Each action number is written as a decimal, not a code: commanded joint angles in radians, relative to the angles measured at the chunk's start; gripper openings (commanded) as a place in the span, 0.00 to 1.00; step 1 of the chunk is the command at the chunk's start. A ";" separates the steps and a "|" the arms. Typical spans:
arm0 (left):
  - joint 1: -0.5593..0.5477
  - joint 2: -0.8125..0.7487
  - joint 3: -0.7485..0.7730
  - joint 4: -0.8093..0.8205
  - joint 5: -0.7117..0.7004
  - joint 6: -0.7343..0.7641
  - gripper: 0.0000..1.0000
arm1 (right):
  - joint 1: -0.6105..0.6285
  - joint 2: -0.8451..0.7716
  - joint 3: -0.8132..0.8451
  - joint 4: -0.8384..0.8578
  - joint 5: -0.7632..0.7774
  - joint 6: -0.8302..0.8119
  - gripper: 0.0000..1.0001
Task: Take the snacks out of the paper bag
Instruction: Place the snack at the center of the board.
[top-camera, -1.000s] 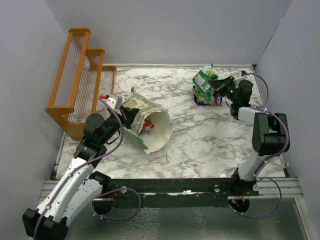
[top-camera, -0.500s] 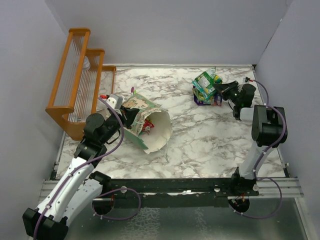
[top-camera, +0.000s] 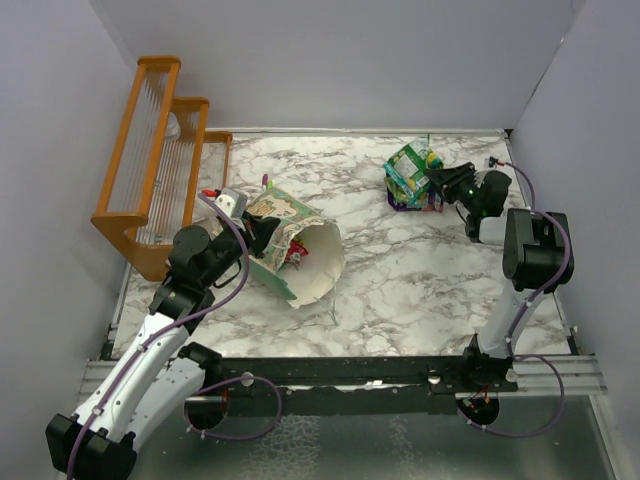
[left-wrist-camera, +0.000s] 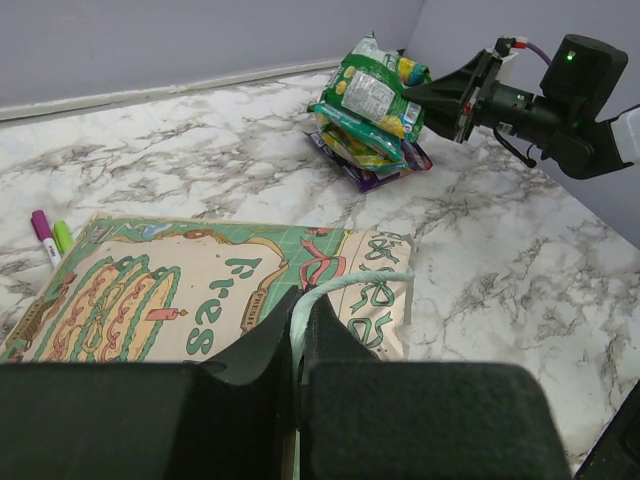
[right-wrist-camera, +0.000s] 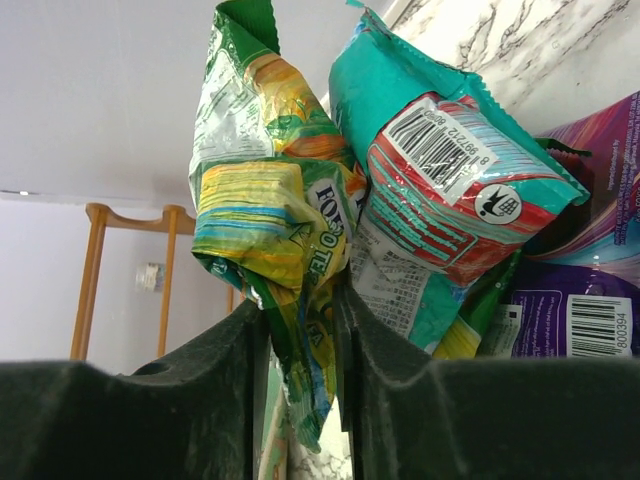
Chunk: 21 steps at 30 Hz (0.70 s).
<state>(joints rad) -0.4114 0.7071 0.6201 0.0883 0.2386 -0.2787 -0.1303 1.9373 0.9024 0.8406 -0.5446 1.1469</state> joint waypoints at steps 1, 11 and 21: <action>0.008 -0.002 0.016 0.034 0.020 -0.001 0.00 | -0.005 -0.013 0.001 -0.019 -0.038 -0.035 0.34; 0.008 -0.003 0.016 0.036 0.028 0.000 0.00 | -0.005 -0.098 -0.019 -0.043 -0.082 -0.068 0.55; 0.008 -0.011 0.016 0.052 0.076 0.003 0.00 | -0.003 -0.518 -0.264 -0.324 0.135 -0.201 0.74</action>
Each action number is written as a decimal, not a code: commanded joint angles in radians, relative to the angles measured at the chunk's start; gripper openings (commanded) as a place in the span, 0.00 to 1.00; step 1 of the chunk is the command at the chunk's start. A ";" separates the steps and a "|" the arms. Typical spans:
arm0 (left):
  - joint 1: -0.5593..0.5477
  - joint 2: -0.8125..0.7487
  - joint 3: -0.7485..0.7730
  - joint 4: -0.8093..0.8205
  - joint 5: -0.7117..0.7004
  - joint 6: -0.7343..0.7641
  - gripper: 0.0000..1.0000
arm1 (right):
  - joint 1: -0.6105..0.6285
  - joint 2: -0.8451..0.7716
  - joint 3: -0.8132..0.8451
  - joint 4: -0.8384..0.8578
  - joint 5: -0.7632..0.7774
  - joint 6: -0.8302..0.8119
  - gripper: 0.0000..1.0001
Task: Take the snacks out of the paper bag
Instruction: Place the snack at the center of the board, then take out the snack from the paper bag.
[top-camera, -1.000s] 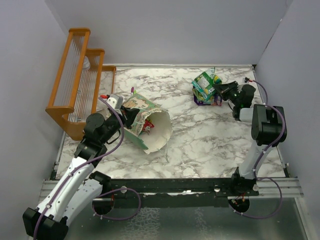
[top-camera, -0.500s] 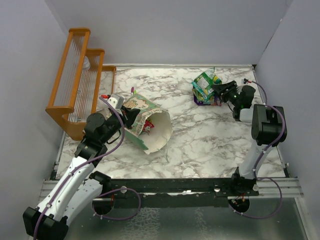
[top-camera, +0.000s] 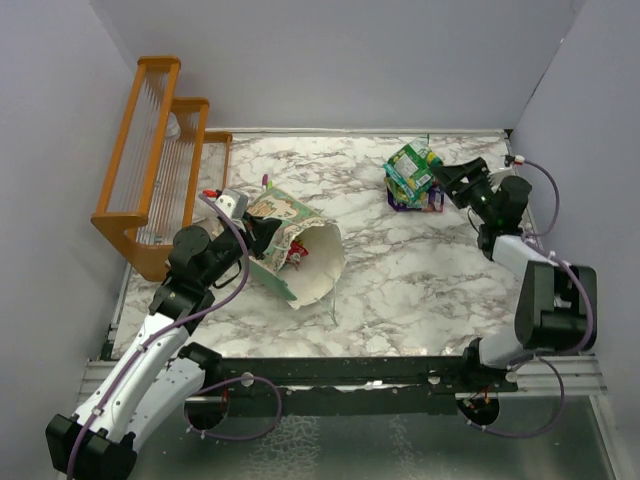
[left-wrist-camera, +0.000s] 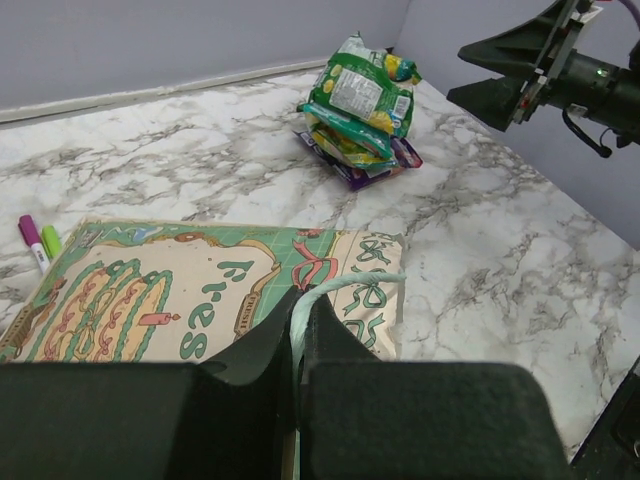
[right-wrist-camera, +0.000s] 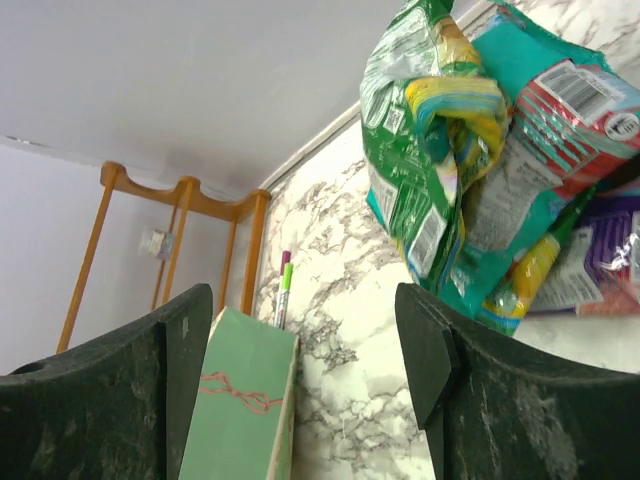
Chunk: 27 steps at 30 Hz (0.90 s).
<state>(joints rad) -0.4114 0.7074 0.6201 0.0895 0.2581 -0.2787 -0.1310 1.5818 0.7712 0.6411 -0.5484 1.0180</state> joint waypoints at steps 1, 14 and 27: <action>0.008 -0.014 0.017 0.055 0.077 0.006 0.00 | -0.002 -0.206 -0.182 -0.122 0.166 -0.082 0.74; 0.008 -0.128 -0.032 0.086 0.062 0.072 0.00 | 0.455 -0.548 -0.313 -0.013 0.060 -0.872 0.73; 0.007 -0.133 -0.050 -0.001 0.121 0.072 0.00 | 1.071 -0.436 -0.340 -0.065 0.043 -1.702 0.65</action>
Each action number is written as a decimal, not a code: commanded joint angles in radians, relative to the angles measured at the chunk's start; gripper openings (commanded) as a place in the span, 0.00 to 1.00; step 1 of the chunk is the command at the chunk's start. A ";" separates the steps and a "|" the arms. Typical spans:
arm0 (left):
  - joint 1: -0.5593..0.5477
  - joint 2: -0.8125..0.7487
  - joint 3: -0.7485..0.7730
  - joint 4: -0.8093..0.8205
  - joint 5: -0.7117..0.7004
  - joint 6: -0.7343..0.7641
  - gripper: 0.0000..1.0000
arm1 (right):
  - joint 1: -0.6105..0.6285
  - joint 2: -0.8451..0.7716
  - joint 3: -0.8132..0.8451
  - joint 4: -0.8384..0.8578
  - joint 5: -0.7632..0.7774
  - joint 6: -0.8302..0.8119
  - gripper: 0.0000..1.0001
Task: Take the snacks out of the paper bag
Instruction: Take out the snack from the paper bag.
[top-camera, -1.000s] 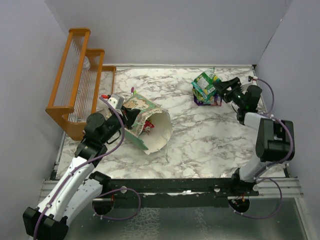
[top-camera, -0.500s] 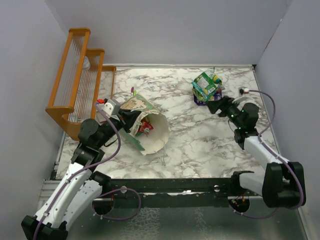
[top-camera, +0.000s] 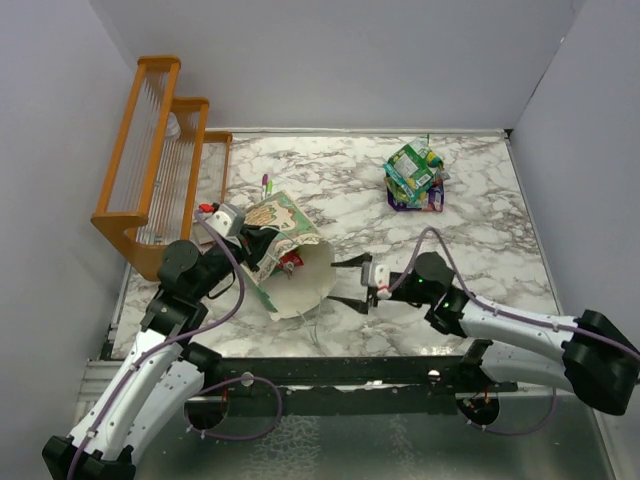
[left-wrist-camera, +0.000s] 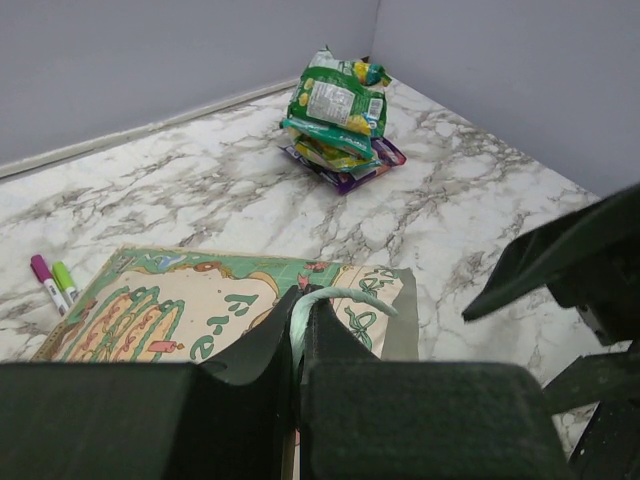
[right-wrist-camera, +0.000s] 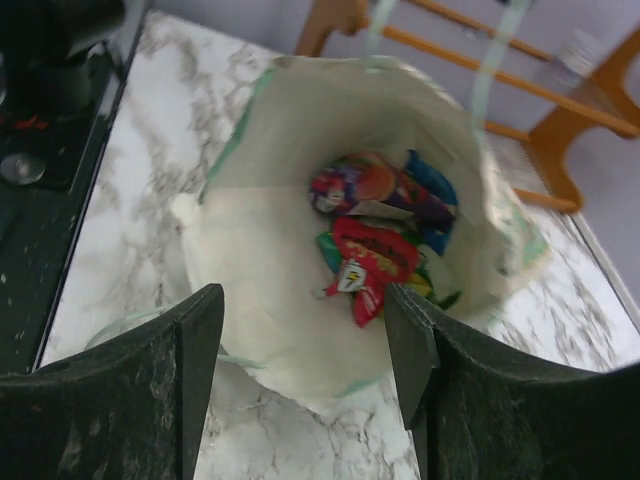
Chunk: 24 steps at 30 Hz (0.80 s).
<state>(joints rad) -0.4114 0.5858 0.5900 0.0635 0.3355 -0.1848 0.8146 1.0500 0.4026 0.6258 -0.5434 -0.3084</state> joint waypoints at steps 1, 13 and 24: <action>0.007 -0.009 -0.021 0.035 0.049 -0.027 0.00 | 0.154 0.129 0.048 -0.049 0.070 -0.415 0.64; 0.008 0.002 -0.026 0.045 0.074 -0.103 0.00 | 0.260 0.649 0.329 0.088 0.381 -0.513 0.68; 0.008 0.004 -0.020 0.037 0.092 -0.082 0.00 | 0.265 0.899 0.398 0.336 0.620 -0.399 0.68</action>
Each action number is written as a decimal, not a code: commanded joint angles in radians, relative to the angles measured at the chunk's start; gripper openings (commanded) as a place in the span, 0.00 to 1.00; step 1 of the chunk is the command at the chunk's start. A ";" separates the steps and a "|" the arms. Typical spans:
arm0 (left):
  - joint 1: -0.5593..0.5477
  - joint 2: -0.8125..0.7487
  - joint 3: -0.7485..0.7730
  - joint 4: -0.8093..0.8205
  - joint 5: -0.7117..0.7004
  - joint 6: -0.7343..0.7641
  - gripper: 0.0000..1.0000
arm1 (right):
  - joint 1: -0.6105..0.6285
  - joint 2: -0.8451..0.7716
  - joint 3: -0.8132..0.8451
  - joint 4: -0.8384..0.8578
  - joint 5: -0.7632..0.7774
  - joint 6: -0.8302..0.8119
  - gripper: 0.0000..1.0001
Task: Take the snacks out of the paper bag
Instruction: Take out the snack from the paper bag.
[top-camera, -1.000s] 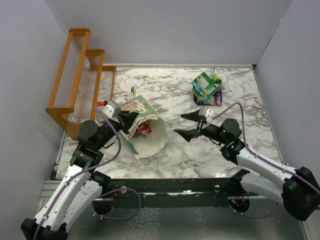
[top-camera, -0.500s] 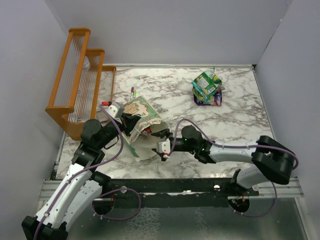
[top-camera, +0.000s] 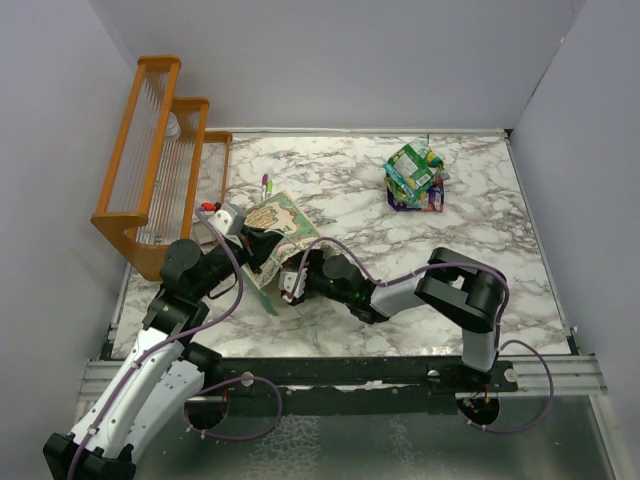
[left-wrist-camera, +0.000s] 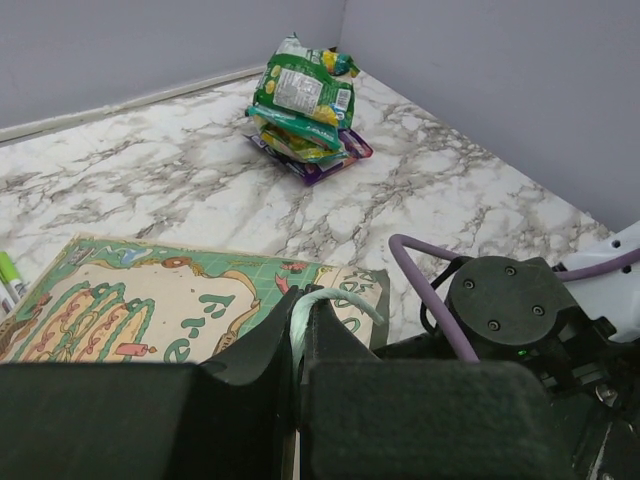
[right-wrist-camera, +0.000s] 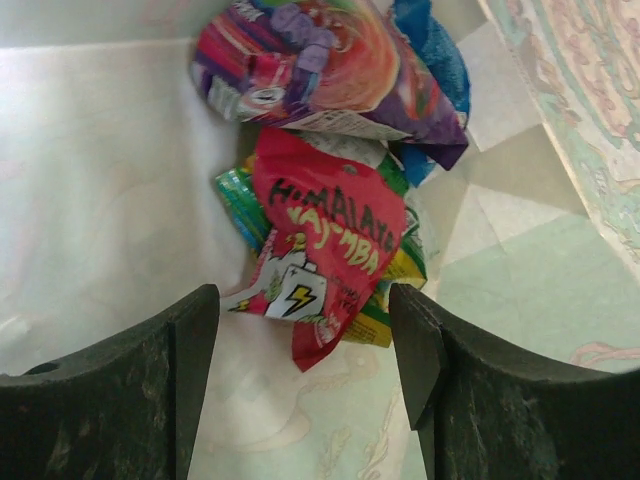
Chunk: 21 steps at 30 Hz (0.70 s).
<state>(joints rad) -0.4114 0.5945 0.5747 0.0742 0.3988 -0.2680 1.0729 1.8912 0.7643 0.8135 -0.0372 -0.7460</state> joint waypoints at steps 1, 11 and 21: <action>0.007 -0.002 -0.002 0.025 0.031 0.004 0.00 | 0.007 0.080 0.047 0.169 0.133 0.040 0.68; 0.008 -0.016 0.003 0.005 0.029 0.022 0.00 | 0.007 0.207 0.169 0.154 0.182 0.064 0.63; 0.009 -0.022 0.001 -0.001 0.009 0.026 0.00 | 0.007 0.173 0.131 0.160 0.135 0.115 0.27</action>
<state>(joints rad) -0.4114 0.5831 0.5747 0.0727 0.4110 -0.2527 1.0737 2.0800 0.9131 0.9356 0.1032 -0.6678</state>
